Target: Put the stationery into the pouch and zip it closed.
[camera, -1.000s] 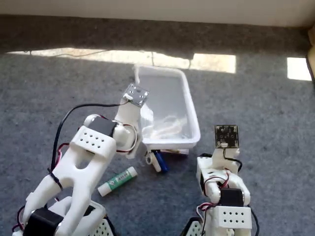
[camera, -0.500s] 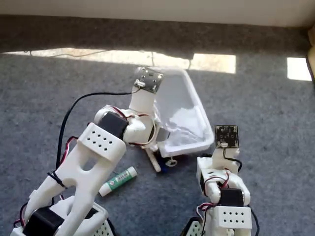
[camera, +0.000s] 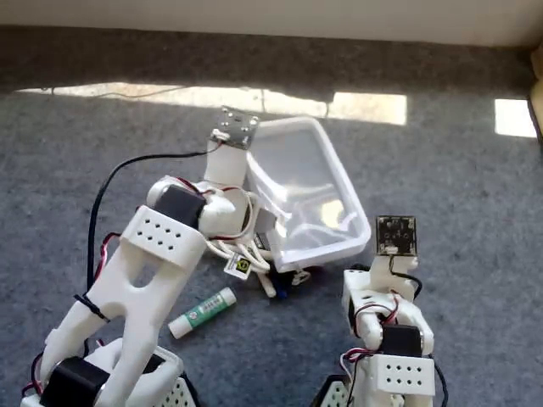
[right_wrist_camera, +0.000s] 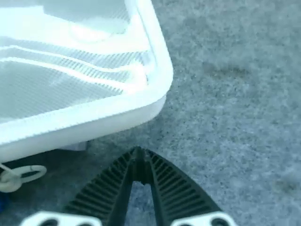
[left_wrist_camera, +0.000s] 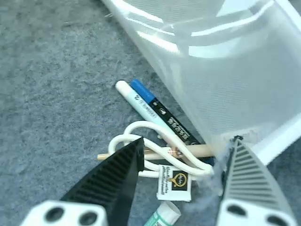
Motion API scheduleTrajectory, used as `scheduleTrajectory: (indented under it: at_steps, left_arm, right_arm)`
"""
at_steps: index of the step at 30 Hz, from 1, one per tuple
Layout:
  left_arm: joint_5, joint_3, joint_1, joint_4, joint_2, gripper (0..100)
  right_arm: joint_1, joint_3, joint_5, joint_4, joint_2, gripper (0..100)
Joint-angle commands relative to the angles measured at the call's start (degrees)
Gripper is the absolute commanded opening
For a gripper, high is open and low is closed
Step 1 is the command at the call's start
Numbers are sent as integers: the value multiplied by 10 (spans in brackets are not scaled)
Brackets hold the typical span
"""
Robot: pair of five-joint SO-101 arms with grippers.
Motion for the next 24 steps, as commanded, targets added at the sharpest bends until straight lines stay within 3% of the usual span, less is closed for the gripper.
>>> scheduleTrajectory:
  at_steps: [1,7,13,21,24]
  left_arm:
    - [4,-23,-65,26,-47,274]
    - [-8,-14,-138,70,-175,274]
    - [-40,73,-185,71,-274,274]
    - [-47,200,-275,32,-347,274]
    - [-50,251,-304,17,-387,274]
  right_arm:
    - [42,60,0,3,-7,5]
    - [51,32,-4,7,-7,5]
    - [43,-76,-33,40,-2,5]
    - [-88,-262,-41,203,-1,5]
    - [-135,-301,-82,225,-1,5]
